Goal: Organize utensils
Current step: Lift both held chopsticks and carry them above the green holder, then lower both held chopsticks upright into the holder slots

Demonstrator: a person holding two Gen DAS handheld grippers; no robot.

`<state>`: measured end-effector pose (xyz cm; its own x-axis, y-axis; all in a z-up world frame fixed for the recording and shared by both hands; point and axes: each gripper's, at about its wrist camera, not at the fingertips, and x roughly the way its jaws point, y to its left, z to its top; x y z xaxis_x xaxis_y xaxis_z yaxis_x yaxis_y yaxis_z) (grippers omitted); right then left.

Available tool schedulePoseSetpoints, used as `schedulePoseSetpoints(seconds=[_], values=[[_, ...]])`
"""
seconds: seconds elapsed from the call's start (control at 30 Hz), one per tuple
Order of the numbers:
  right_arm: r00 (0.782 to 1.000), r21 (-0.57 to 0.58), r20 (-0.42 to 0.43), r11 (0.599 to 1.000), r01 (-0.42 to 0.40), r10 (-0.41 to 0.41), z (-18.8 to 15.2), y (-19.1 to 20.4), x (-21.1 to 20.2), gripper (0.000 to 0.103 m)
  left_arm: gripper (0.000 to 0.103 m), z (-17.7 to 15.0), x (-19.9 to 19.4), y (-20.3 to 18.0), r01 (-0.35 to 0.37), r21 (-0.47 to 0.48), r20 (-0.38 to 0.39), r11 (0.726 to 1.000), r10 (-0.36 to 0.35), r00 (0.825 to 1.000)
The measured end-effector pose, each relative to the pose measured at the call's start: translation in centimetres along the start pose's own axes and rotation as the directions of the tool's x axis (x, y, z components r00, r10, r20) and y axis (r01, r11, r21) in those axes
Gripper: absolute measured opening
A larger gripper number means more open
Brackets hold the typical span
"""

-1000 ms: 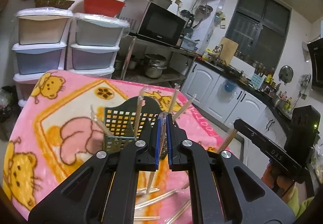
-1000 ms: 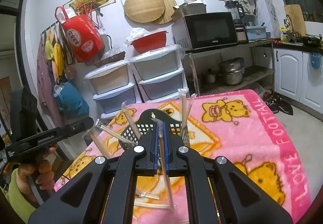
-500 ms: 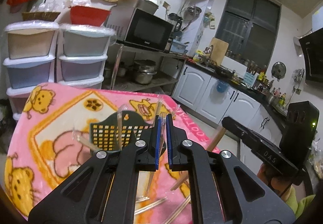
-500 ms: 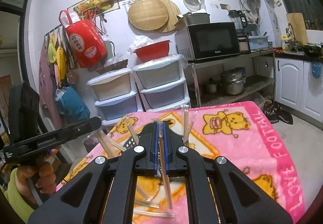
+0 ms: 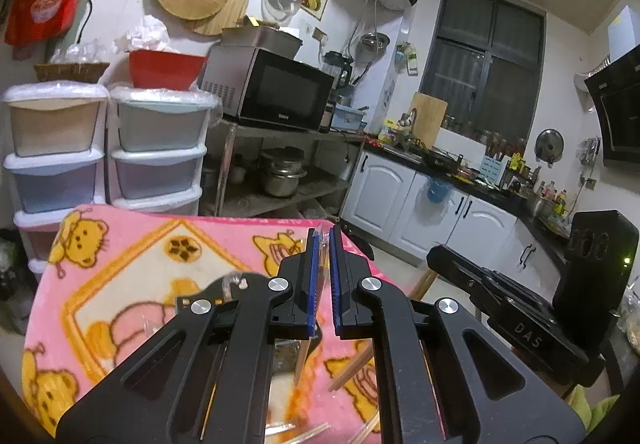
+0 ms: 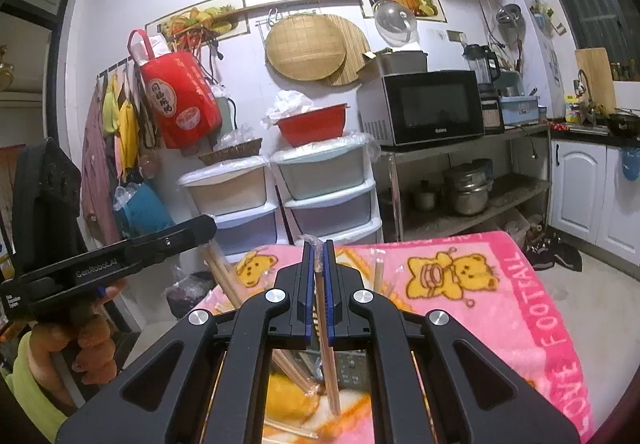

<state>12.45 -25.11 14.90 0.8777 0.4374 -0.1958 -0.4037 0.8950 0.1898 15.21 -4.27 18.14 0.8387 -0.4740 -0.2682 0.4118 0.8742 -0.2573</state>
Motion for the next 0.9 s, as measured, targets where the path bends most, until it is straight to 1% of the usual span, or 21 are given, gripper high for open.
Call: schedulePoseSetpoints(seconds=[0.33,0.53,0.73,0.9], values=[[0.998,-0.029,0.06,1.0,-0.004,0.006,2.6,0.7,-0.1,0.005,0.003,1.6,-0.2,0.4,-0.04,0.009,0.053,0.999,0.039,0.998],[0.995,-0.064,0.102,0.998,0.009,-0.003,4.5,1.4,0.1,0.005,0.003,2.5,0.0,0.9,-0.052,0.003,0.068,0.999,0.051,0.996],[0.992,-0.071,0.128,0.997,0.007,0.003,6.0,1.6,0.6,0.005,0.003,3.1,0.1,1.1,-0.075,0.014,0.091,0.997,0.073,0.993],[0.991,-0.07,0.134,0.997,0.009,0.001,6.5,1.6,1.1,0.005,0.003,3.5,0.4,1.1,-0.097,0.03,0.108,0.995,0.093,0.99]])
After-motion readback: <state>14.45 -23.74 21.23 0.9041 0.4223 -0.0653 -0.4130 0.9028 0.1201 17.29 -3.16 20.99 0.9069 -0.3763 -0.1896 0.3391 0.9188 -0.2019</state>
